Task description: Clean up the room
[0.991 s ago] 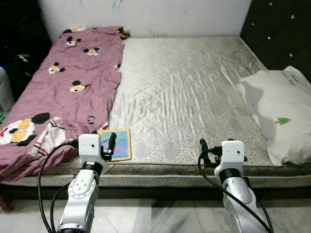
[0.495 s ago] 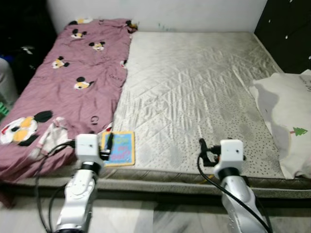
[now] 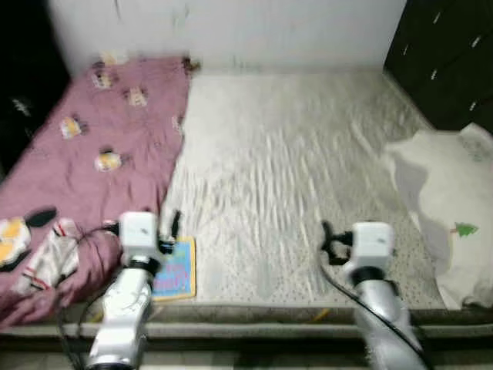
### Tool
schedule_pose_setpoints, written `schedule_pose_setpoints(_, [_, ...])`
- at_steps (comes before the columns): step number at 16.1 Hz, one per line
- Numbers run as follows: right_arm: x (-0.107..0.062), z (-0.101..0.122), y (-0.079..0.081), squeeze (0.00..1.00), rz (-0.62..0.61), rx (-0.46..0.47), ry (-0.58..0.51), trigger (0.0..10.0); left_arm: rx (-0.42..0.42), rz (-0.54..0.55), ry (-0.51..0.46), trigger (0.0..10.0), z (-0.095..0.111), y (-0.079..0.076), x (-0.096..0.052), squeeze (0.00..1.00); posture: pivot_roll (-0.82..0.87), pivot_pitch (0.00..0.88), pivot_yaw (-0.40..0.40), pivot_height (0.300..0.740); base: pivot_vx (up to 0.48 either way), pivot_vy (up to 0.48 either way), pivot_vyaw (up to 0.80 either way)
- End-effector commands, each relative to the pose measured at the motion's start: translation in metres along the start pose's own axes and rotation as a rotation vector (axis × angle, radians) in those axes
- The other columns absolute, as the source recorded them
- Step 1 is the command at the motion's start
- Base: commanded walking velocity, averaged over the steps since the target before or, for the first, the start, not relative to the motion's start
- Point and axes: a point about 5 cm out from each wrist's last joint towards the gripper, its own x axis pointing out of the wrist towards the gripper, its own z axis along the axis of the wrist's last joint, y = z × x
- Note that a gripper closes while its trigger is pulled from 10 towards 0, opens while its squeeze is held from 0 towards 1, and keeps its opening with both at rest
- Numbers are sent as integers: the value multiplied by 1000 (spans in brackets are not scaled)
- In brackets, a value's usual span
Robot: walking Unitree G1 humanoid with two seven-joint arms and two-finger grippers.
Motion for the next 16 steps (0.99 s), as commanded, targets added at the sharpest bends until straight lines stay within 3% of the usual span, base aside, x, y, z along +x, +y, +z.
schedule_pose_setpoints(1, [0, 0, -6, 0, -14, -10, 3, 10000, -8, -6, -2, 10000, 1, -3, 0, 0, -97, 77, 34, 740, 0, 0, 0])
schedule_pose_setpoints(3, [0, 0, -6, 0, -12, -12, 5, 10000, -11, 10, 11, 10000, -1, -1, 1, 0, -97, 74, 32, 740, 0, 0, 0])
schedule_pose_setpoints(7, [1, -1, -6, 0, -12, -13, 13, 10000, -12, 24, 16, 10000, -1, 0, 2, 0, -98, 75, 31, 740, 0, 474, -556])
schedule_pose_setpoints(16, [2, -2, -5, 0, -1, -14, 22, 10000, -11, 27, 15, 10000, -2, 0, 3, 0, -96, 69, 29, 740, 0, 480, 0])
